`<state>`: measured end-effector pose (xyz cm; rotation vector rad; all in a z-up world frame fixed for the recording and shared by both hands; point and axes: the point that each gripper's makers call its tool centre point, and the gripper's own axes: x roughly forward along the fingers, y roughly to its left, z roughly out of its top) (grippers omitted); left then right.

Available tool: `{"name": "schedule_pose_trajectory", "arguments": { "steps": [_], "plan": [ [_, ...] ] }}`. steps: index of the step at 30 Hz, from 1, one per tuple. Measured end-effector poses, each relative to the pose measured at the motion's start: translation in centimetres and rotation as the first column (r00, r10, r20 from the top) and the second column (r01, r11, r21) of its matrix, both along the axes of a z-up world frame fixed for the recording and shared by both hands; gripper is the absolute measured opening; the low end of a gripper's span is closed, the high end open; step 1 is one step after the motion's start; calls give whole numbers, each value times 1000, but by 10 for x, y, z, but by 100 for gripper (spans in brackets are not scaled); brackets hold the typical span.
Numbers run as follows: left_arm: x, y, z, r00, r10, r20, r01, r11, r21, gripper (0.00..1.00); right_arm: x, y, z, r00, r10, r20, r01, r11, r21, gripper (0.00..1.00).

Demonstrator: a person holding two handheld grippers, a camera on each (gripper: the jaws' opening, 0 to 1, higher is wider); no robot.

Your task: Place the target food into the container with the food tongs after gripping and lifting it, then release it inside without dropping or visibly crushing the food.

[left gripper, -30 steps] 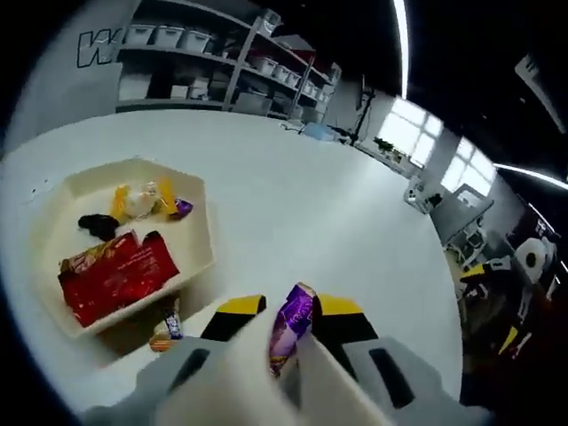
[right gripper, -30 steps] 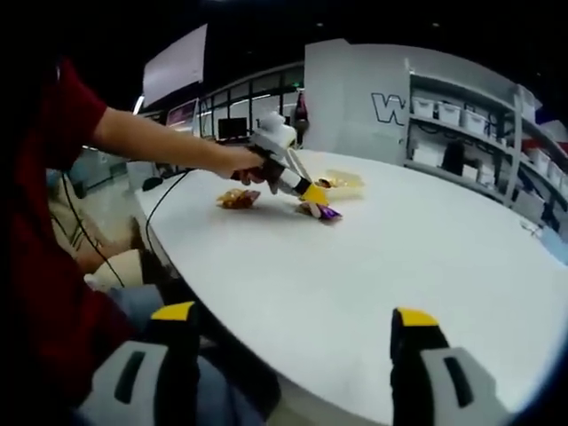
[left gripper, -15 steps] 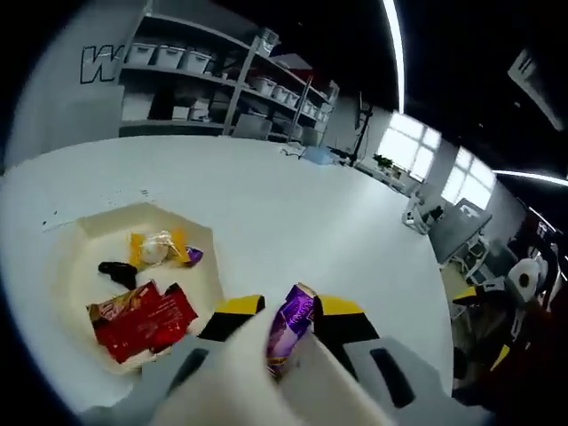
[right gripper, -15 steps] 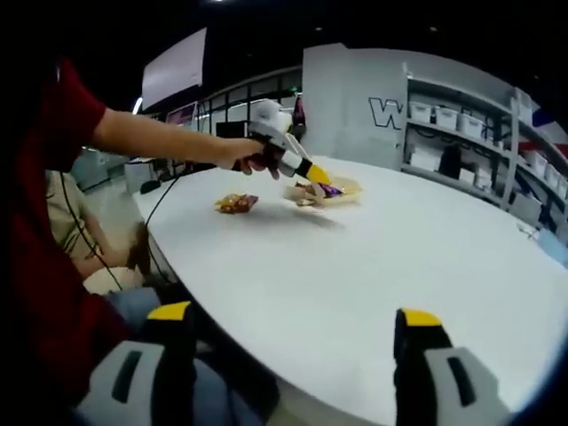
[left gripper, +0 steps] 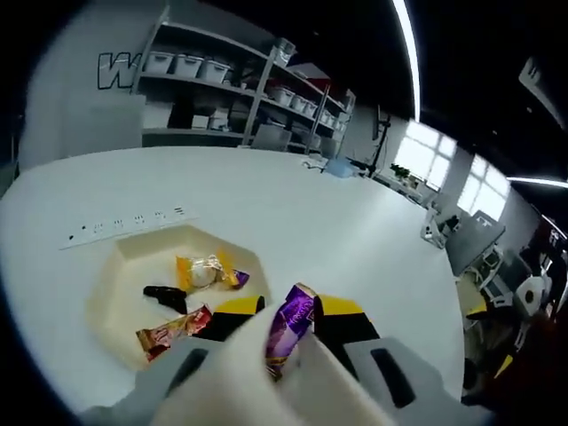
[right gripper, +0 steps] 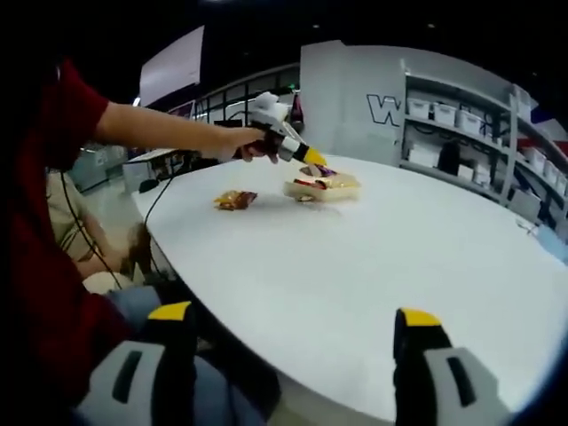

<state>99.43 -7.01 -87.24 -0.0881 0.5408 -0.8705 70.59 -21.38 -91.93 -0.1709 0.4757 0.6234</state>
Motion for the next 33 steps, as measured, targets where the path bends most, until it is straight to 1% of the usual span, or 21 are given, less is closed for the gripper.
{"name": "schedule_pose_trajectory", "arguments": {
  "steps": [11, 18, 20, 21, 22, 23, 24, 25, 26, 29, 33],
  "plan": [
    [33, 12, 14, 999, 36, 26, -37, 999, 25, 19, 2, -2, 0, 1000, -8, -2, 8, 1000, -3, 91],
    [44, 19, 22, 997, 60, 40, -61, 998, 22, 20, 3, -4, 0, 1000, -14, 0, 14, 1000, 1, 91],
    [46, 19, 23, 997, 62, 48, -63, 998, 30, 20, 3, -4, -1, 1000, -15, -2, 15, 1000, 3, 91],
    [48, 19, 24, 996, 63, 56, -65, 997, 30, 22, 2, -5, -1, 1000, -15, -2, 15, 1000, 2, 91],
    [48, 18, 25, 997, 49, 63, -51, 998, 26, 25, 2, -5, -2, 1000, -14, -5, 14, 1000, 4, 91],
    [48, 17, 24, 998, 41, 55, -43, 999, 32, 26, 1, -4, -2, 1000, -13, -5, 13, 1000, 7, 91],
    [53, 22, 25, 993, 57, 107, -64, 996, 68, 27, 1, -4, -2, 1000, -12, -5, 12, 1000, 9, 91],
    [54, 21, 29, 987, 40, 153, -51, 996, 69, 27, 1, -4, -1, 1000, -11, -4, 11, 1000, 9, 91],
    [51, 20, 30, 988, 33, 152, -43, 997, 63, 27, 0, -4, -1, 1000, -10, -4, 10, 1000, 8, 91],
    [50, 21, 32, 990, 39, 136, -46, 997, 54, 27, 0, -3, 0, 1000, -11, -2, 11, 1000, 13, 91],
    [48, 23, 35, 989, 41, 141, -50, 997, 61, 27, -1, -3, -1, 1000, -8, -1, 8, 1000, 12, 91]
  ]
}}
